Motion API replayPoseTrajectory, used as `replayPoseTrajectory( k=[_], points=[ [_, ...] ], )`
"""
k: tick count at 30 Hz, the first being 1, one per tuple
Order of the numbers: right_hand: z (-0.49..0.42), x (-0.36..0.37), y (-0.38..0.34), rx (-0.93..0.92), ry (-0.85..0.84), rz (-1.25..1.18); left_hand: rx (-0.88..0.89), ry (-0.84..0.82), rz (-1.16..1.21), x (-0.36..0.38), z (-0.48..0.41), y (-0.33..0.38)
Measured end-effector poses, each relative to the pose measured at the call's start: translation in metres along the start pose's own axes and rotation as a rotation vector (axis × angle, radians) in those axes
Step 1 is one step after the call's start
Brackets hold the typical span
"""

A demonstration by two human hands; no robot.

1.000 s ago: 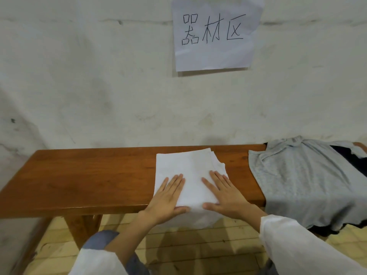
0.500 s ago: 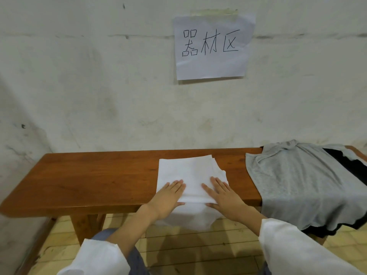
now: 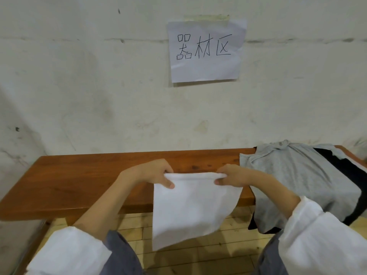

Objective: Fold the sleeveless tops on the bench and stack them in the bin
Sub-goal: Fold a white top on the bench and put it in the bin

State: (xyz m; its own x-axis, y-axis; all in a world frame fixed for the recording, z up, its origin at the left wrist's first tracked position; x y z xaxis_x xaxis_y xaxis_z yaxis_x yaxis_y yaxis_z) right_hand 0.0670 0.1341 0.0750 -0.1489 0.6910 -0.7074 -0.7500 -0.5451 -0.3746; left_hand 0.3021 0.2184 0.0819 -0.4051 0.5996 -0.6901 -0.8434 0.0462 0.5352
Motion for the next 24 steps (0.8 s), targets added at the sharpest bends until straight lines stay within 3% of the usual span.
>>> replayPoseTrajectory(
  k=[4, 9, 12, 15, 19, 24],
  points=[
    [0.0, -0.042, -0.005, 0.082, 0.235, 0.058, -0.055, 0.274, -0.022, -0.034, 0.0, 0.007],
    [0.015, -0.1, -0.019, 0.061, 0.749, 0.075, -0.042, 0.716, -0.202, -0.092, 0.015, 0.027],
    [0.009, -0.1, -0.022, 0.078, 0.935, 0.136, -0.047, 0.818, -0.277, -0.094, 0.015, 0.027],
    [-0.02, -0.058, -0.011, 0.149, 0.817, 0.135, -0.09, 0.702, -0.304, -0.056, -0.002, 0.008],
    [-0.055, 0.037, 0.006, 0.2, 0.398, 0.212, -0.237, 0.24, -0.359, 0.033, -0.023, -0.023],
    [-0.051, 0.077, 0.007, 0.152, 0.35, 0.117, -0.25, -0.011, -0.144, 0.075, -0.023, -0.041]
  ],
)
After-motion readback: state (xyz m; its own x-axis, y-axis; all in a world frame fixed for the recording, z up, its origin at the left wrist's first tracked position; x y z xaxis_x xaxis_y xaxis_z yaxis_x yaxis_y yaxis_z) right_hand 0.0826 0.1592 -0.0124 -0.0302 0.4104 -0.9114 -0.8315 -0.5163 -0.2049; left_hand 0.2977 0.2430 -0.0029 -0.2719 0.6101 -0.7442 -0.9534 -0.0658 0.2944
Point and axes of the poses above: each hand's wrist, its own z-axis away from the middle knuckle, its own x-axis out of the palm, y = z × x, the point moved 3 cm from there along -z, towards the middle knuckle, and after that the axes turned 13 degrees about -y, right-handed, at the moved point
